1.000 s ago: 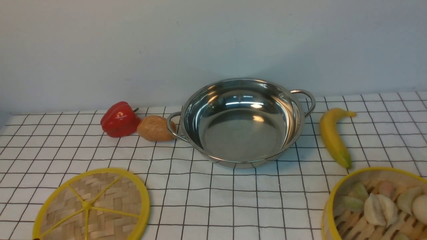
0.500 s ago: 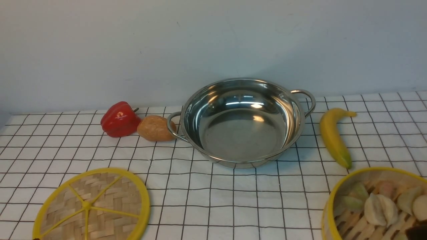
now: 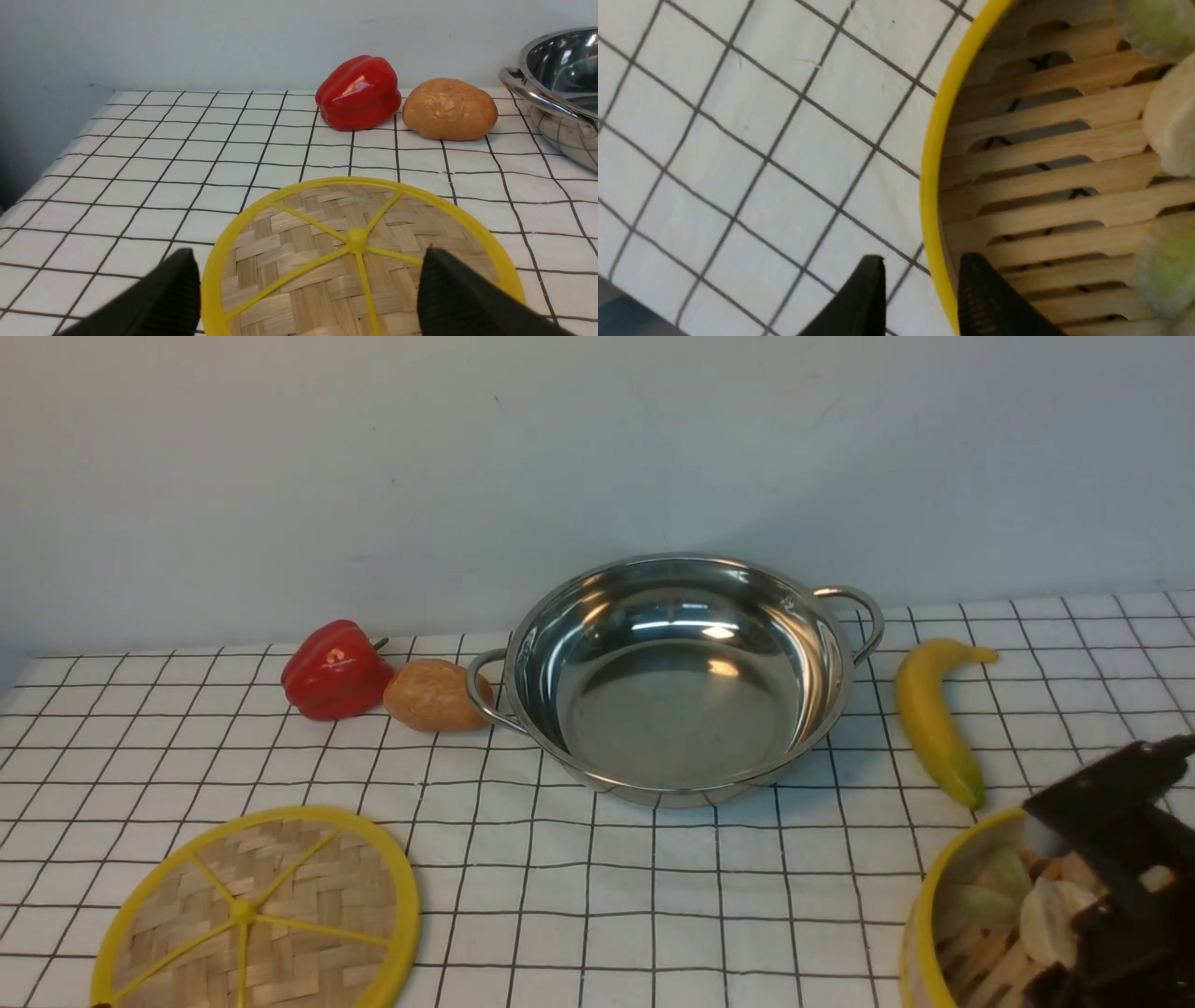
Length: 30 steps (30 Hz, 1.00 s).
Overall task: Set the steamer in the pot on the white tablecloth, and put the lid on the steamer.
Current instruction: 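Reach for and grasp the rim of the bamboo steamer holding the buns with the right gripper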
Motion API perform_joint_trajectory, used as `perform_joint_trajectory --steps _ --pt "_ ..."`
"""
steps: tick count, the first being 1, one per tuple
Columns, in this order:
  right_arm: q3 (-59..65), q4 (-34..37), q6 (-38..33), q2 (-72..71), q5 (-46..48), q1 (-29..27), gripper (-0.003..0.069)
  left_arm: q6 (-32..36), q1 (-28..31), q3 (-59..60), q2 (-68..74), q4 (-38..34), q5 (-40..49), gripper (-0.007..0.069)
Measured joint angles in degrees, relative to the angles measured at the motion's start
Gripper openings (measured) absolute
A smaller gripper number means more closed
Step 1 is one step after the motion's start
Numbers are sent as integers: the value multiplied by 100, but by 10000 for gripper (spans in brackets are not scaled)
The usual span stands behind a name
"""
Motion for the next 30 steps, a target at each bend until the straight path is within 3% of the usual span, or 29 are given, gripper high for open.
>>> perform_joint_trajectory --steps 7,14,21,30 --pt "-429 -169 949 576 -340 269 240 0 0 0 0 0 0 578" --pt "-772 -523 1042 1275 -326 269 246 0 0 0 0 0 0 578" --pt "-780 -755 1180 1861 -246 269 332 0 0 0 0 0 0 578" --pt "-780 -731 1190 1861 -391 269 356 0 0 0 0 0 0 578"
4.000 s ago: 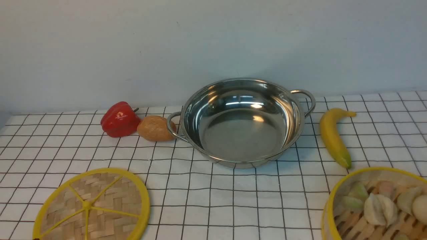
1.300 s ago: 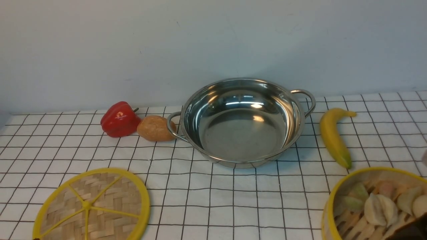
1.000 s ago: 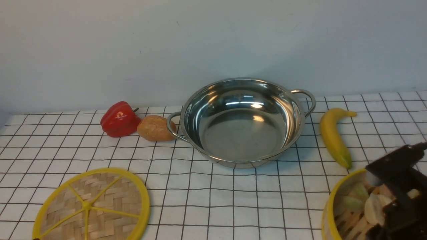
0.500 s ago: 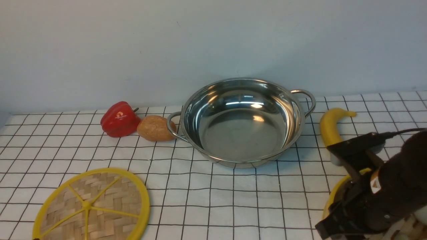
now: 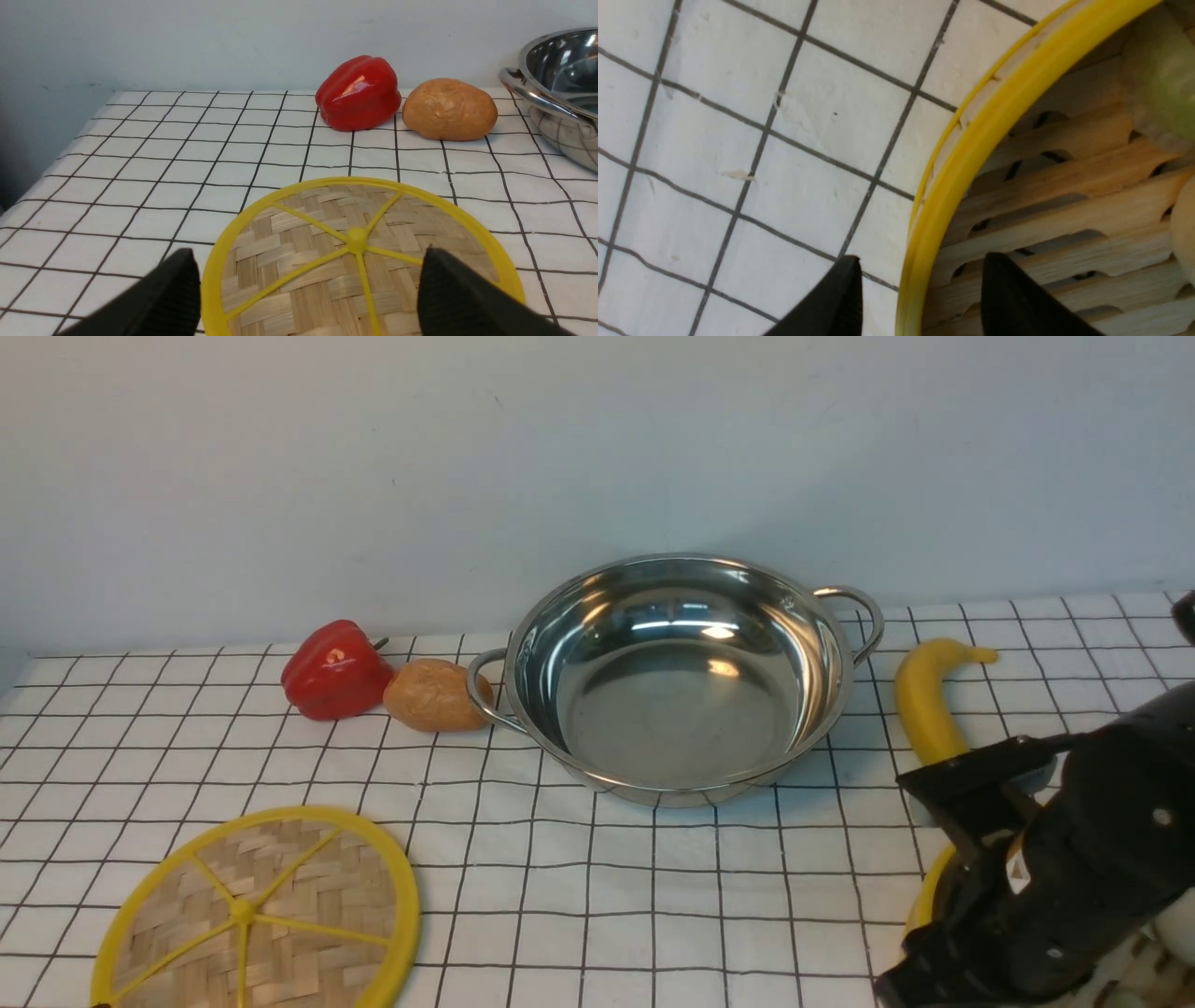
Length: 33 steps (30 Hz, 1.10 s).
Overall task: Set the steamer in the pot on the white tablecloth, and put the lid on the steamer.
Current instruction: 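Reach for and grasp the rim of the bamboo steamer holding the buns with the right gripper, then place the bamboo steamer basket of food into the steel pot with the right gripper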
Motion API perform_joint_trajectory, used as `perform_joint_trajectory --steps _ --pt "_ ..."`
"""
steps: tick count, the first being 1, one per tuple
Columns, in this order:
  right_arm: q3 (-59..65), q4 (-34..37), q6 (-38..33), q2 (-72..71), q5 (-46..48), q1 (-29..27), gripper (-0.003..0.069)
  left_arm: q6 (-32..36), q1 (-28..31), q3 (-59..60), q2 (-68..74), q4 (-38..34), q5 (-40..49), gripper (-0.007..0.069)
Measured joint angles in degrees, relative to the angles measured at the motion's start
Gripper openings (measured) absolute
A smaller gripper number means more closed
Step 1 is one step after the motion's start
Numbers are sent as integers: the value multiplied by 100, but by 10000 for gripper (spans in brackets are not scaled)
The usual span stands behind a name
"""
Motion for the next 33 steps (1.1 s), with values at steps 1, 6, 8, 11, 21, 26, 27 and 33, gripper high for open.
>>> perform_joint_trajectory --steps 1,6,8,11,21,26,27,33 --pt "0 0 -14 0 -29 0 356 0 0 0 0 0 0 578" --pt "0 0 -85 47 -72 0 357 0 0 0 0 0 0 578" --pt "0 0 -125 194 -72 0 355 0 0 0 0 0 0 578" --pt "0 0 -145 441 -72 0 344 0 0 0 0 0 0 578" --pt "-19 59 -300 544 142 5 60 0 0 0 0 0 0 578" --pt "-352 -217 -442 351 931 5 55 0 0 0 0 0 0 578" --pt "-374 -239 -450 341 977 5 55 0 0 0 0 0 0 578" --pt "-1085 -932 -484 -7 1961 11 56 0 0 0 0 0 0 578"
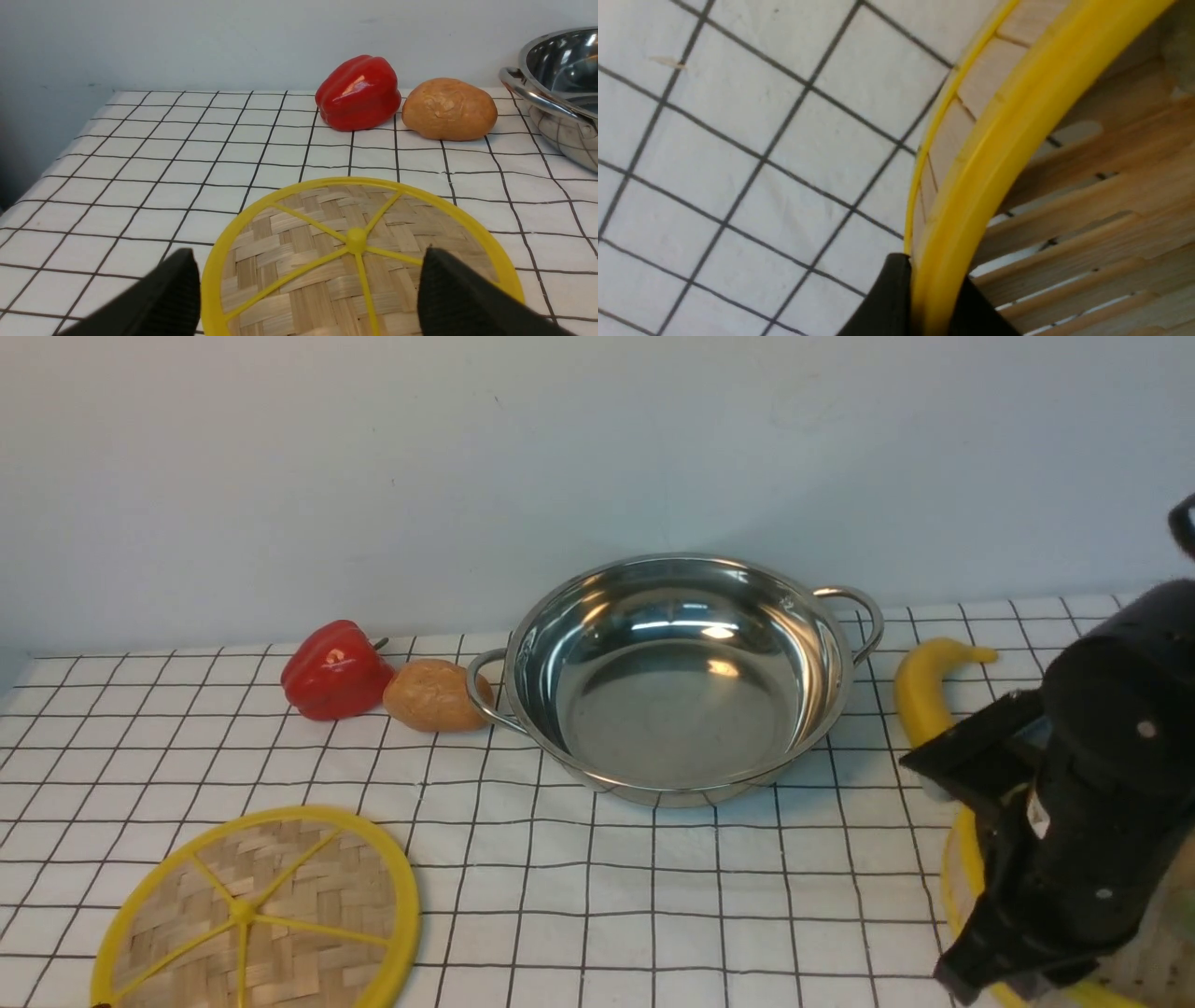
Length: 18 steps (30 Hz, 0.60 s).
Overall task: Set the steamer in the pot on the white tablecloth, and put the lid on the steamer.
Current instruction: 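Place the bamboo steamer basket of food into the steel pot with the right gripper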
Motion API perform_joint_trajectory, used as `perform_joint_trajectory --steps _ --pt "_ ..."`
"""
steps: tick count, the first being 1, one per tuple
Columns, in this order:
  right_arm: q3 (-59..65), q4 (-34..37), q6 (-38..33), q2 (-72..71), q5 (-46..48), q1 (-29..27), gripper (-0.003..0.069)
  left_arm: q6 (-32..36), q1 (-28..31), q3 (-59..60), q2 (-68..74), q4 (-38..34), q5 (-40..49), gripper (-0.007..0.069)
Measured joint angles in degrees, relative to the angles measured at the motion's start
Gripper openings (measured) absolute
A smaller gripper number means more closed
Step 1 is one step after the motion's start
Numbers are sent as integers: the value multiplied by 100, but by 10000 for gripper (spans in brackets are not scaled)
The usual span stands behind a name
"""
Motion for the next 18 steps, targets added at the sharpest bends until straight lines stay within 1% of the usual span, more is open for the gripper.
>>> perform_joint_trajectory --steps 4,5,8,9,12,14,17,18 --pt "-333 -81 -378 -129 58 0 56 0 0 0 0 0 0 578" --pt "-500 -18 -758 -135 78 0 56 0 0 0 0 0 0 578" --pt "-856 138 -1511 -75 127 0 56 0 0 0 0 0 0 578" --pt "-886 152 -1552 -54 135 0 56 0 0 0 0 0 0 578" --pt "-1776 313 -2283 271 260 0 56 0 0 0 0 0 0 578" --pt "-2181 344 -2569 470 289 0 56 0 0 0 0 0 0 578" --pt "-3016 501 -3320 832 278 -5 56 0 0 0 0 0 0 578" --pt "-3128 547 -3436 892 271 -5 56 0 0 0 0 0 0 578"
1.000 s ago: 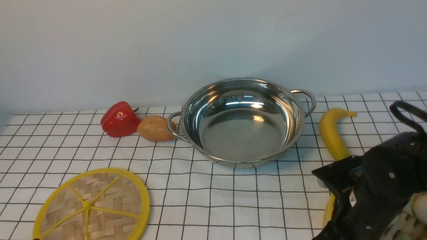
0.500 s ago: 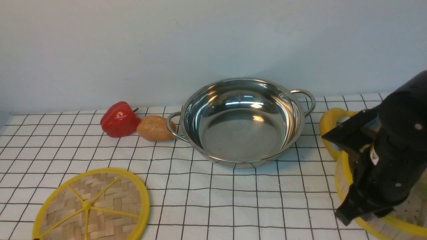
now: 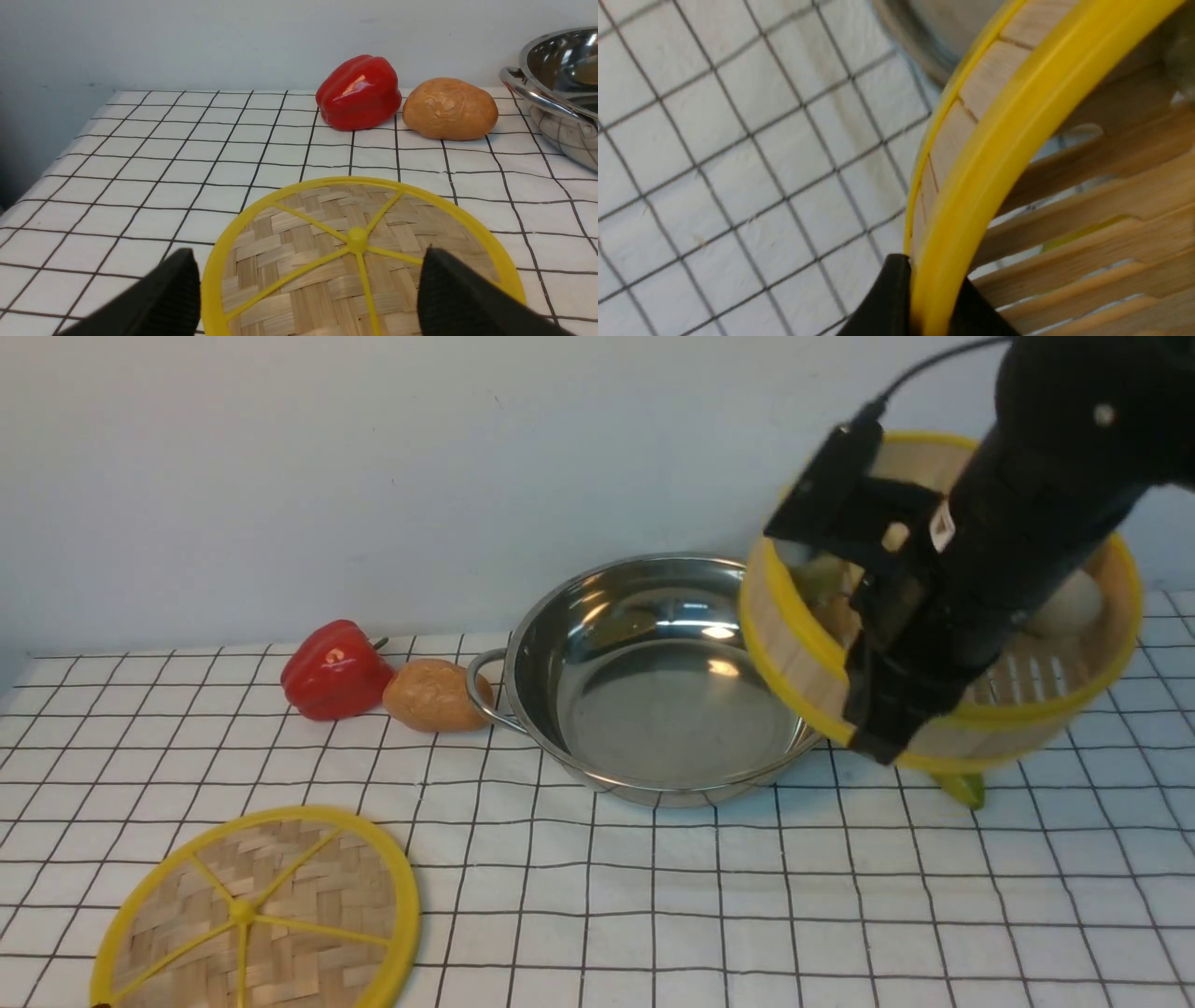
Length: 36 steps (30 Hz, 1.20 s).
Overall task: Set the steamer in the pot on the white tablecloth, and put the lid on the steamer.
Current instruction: 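Place the bamboo steamer basket of food into the steel pot with the right gripper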
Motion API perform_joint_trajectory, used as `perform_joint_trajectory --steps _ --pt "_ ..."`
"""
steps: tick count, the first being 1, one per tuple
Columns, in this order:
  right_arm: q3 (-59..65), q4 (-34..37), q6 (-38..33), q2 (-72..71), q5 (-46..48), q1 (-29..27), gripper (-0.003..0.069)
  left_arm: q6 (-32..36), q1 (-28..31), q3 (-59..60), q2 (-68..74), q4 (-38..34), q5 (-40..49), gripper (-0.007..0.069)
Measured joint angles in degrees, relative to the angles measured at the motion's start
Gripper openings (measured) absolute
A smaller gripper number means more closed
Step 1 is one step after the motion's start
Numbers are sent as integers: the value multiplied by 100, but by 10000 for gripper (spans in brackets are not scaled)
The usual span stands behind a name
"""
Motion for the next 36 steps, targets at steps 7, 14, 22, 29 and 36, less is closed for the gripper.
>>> perform_joint_trajectory --steps 7,14,22,29,36 --pt "-1261 449 -1584 1125 -33 5 56 0 0 0 0 0 0 578" --pt "-1530 429 -2697 2154 36 5 56 0 0 0 0 0 0 578" --pt "-1592 309 -3042 2312 159 11 56 0 0 0 0 0 0 578" --pt "-1592 116 -3237 2342 -137 172 56 0 0 0 0 0 0 578" --pt "-1592 158 -3260 2398 -164 356 56 0 0 0 0 0 0 578"
